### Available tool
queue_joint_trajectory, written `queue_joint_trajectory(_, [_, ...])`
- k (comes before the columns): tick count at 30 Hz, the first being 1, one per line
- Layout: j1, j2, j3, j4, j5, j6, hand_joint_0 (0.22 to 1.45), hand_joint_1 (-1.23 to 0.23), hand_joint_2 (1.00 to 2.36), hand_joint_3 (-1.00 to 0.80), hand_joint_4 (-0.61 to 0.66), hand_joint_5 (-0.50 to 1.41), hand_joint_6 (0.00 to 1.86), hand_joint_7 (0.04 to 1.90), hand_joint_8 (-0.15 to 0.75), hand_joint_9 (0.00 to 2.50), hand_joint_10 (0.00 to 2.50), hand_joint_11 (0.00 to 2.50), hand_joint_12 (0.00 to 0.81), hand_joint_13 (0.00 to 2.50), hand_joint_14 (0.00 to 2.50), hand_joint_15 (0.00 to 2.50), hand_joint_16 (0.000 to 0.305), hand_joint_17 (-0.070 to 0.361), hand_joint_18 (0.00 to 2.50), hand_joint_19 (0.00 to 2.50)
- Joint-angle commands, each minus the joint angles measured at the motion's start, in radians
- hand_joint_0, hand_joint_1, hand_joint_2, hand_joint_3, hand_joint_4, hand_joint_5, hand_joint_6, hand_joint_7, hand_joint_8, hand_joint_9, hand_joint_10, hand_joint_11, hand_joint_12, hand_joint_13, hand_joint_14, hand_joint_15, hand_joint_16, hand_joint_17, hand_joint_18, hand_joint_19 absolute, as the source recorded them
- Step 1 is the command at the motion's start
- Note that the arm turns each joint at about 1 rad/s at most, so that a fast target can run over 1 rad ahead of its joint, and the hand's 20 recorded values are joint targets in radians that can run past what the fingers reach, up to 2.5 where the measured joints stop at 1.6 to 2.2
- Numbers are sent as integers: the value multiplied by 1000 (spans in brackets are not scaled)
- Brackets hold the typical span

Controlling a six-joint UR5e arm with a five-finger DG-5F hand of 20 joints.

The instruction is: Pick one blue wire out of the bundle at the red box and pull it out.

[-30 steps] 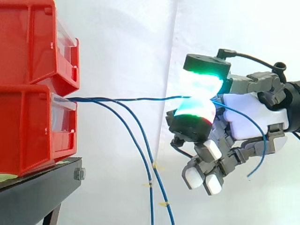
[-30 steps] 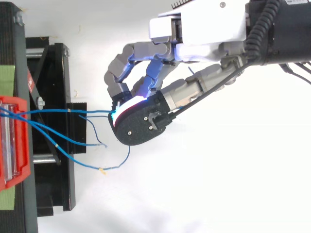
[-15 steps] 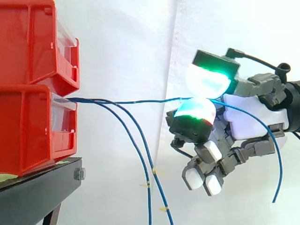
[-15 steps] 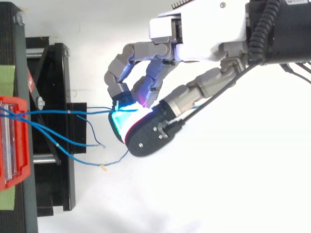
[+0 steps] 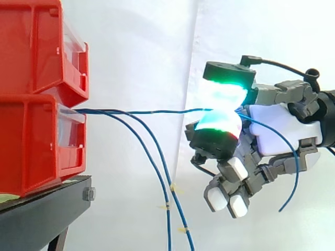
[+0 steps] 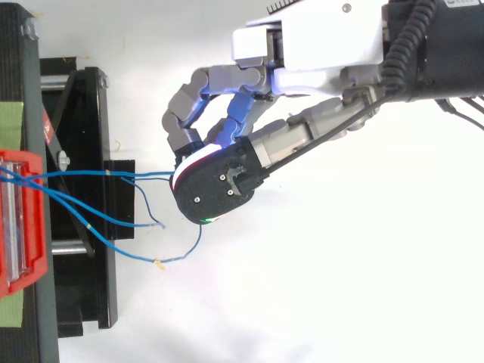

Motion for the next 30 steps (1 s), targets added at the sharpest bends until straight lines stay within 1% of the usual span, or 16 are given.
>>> queue_joint_trajectory(1, [0, 0, 1, 0, 2, 0, 577, -735, 1019, -202, 161, -108, 885, 1248, 341, 979, 19, 651, 421, 743, 19, 519, 54, 122, 625, 578])
queue_joint_trajectory(6, [0, 0, 0, 0, 2, 0, 589, -797, 1017, -249, 161, -116, 891, 1228, 321, 920, 19, 632, 418, 720, 19, 510, 54, 122, 626, 558])
queue_joint_trajectory(10, [-1, 0, 0, 1, 2, 0, 612, -840, 1012, -349, 144, -124, 894, 1211, 313, 889, 17, 629, 413, 704, 19, 496, 53, 120, 617, 543])
queue_joint_trajectory(13, [-1, 0, 1, 8, 0, 0, 617, -833, 1005, -429, 154, -125, 894, 1190, 311, 887, 17, 624, 412, 700, 20, 495, 53, 120, 614, 559])
queue_joint_trajectory(16, [-1, 0, 9, 11, 2, -11, 608, -815, 1006, -423, 154, -126, 892, 1208, 312, 894, 20, 633, 413, 701, 19, 499, 54, 121, 611, 569])
queue_joint_trajectory(19, [-4, 0, 26, 9, 3, -46, 611, -810, 1009, -402, 145, -126, 892, 1224, 316, 896, 19, 630, 412, 701, 19, 504, 54, 121, 611, 559])
queue_joint_trajectory(20, [-8, 0, 34, 9, 3, -86, 615, -809, 1009, -398, 138, -126, 894, 1214, 319, 896, 19, 625, 414, 701, 19, 500, 54, 121, 612, 560])
queue_joint_trajectory(23, [-11, 0, 52, 4, 5, -164, 620, -815, 1009, -394, 132, -126, 895, 1212, 319, 893, 17, 627, 415, 700, 20, 492, 54, 121, 611, 558])
queue_joint_trajectory(25, [-11, 0, 63, 0, 5, -209, 624, -823, 1009, -394, 130, -126, 895, 1209, 317, 889, 19, 631, 414, 699, 19, 494, 54, 120, 611, 552])
queue_joint_trajectory(26, [-11, 0, 63, 0, 5, -209, 626, -828, 1009, -395, 126, -126, 895, 1210, 316, 885, 19, 627, 414, 697, 20, 491, 53, 120, 611, 554])
queue_joint_trajectory(29, [-11, 0, 72, 3, 14, -295, 631, -835, 1008, -399, 122, -128, 896, 1203, 314, 878, 17, 619, 414, 693, 19, 494, 53, 120, 611, 552])
queue_joint_trajectory(30, [-11, 0, 72, 3, 19, -311, 632, -835, 1008, -402, 115, -128, 896, 1204, 317, 876, 19, 620, 414, 693, 20, 494, 53, 120, 613, 552])
